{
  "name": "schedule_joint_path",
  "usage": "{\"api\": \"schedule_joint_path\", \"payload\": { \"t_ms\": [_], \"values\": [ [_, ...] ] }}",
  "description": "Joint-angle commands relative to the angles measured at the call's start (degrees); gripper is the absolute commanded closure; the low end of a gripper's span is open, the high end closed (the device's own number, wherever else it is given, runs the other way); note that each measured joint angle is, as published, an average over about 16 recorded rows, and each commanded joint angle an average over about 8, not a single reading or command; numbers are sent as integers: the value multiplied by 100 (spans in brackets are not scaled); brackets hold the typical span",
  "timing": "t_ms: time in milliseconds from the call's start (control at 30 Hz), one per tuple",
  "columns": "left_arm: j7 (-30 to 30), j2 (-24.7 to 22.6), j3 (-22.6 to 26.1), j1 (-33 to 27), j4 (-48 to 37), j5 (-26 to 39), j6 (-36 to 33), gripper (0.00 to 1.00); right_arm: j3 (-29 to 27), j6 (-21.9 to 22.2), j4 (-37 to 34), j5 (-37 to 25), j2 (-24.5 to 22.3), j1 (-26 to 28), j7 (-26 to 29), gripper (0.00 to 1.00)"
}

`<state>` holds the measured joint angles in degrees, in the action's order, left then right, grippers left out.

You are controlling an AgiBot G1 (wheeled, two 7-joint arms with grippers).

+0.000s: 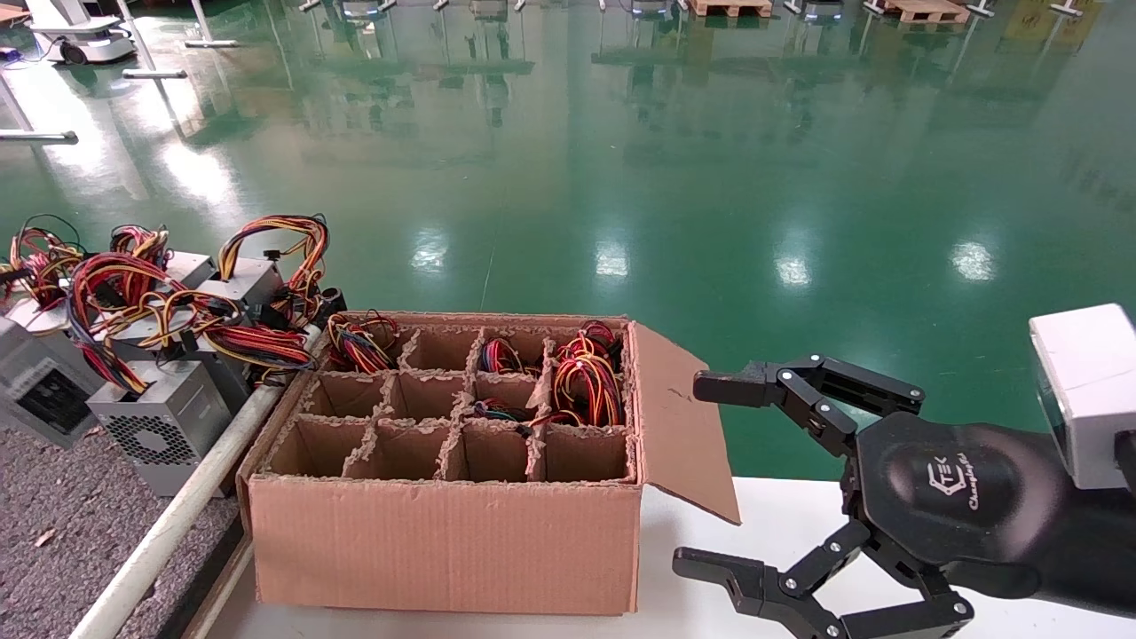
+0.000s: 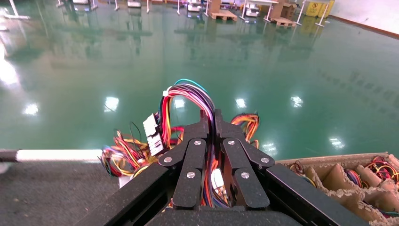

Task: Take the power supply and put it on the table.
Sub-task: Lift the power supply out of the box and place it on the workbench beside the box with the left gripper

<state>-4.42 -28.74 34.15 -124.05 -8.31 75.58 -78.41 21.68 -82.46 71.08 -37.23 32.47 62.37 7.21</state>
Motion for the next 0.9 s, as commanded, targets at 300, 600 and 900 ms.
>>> {"api": "schedule_joint_path", "payload": {
  "t_ms": [300, 600, 900],
  "values": [
    [412, -373, -152, 330, -525, -160, 122, 100, 0, 0, 0, 0, 0, 0, 0, 0],
    [726, -663, -266, 556, -964, -262, 150, 100, 0, 0, 0, 0, 0, 0, 0, 0],
    [934, -839, -307, 585, -1337, -307, 201, 100, 0, 0, 0, 0, 0, 0, 0, 0]
  ]
}}
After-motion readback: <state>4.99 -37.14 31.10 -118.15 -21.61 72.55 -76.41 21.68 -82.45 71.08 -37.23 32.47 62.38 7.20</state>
